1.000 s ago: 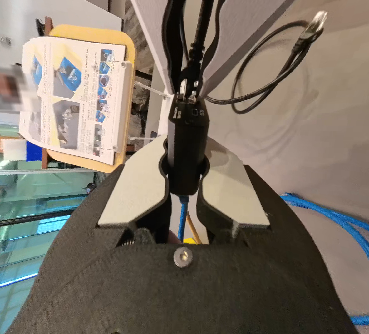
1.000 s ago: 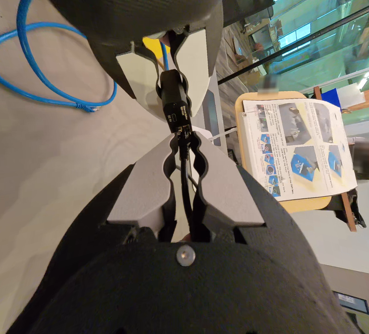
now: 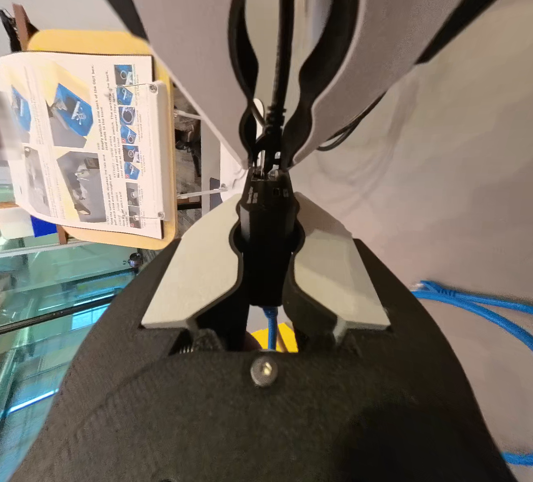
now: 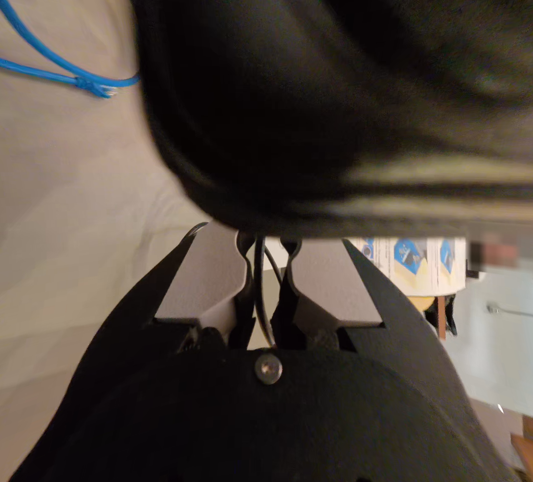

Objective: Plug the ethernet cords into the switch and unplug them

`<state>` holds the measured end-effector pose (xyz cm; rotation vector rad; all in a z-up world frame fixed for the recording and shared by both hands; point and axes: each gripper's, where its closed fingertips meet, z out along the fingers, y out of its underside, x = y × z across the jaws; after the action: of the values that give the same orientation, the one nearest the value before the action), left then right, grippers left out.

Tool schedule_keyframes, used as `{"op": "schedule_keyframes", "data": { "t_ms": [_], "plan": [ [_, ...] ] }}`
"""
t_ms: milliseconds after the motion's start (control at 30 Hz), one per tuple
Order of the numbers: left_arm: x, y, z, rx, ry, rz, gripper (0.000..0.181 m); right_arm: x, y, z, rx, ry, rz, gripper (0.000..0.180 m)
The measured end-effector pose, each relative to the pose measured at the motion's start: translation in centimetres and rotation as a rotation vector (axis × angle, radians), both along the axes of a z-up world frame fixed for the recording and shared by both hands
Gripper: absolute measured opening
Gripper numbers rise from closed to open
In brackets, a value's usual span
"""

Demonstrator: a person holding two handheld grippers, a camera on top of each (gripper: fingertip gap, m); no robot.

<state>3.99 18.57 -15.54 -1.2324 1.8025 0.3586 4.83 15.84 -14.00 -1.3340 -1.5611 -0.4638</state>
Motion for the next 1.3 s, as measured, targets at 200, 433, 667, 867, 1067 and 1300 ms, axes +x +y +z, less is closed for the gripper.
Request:
{"op": "schedule_keyframes", "data": {
  "t_ms": [200, 433, 667, 867, 1067, 1300],
  "plan": [
    [0.5, -0.1, -0.5, -0.026, -0.058, 0.011, 0.026, 0.5, -0.4, 0.0, -0.036, 0.106, -0.064, 0.010],
    [0.2, 0.7, -0.7, 0.017, -0.024, 0.061, 0.026, 0.3, -0.2, 0.4, -0.056, 0.148, -0.081, 0.180],
    [0.5, 0.6, -1.7, -0.007, -0.018, 0.050, 0.026, 0.4, -0.7, -0.1, -0.088, 0.139, -0.077, 0.008],
    [1.2, 0.1, -0.4, 0.050, -0.068, -0.051, 0.026, 0.7, -1.0, 0.5, -0.070, 0.216, -0.035, 0.009],
    [0.1, -2.4, 1.0, -0.117, -0.007, -0.204, 0.049, 0.9, -1.7, 1.2, -0.008, 0.210, 0.083, 0.010],
    [-1.3, -6.1, -1.9, -0.701, 0.193, -0.307, 0.073, -1.4, -3.3, 2.1, 0.038, 0.178, 0.221, 0.010]
  ]
}}
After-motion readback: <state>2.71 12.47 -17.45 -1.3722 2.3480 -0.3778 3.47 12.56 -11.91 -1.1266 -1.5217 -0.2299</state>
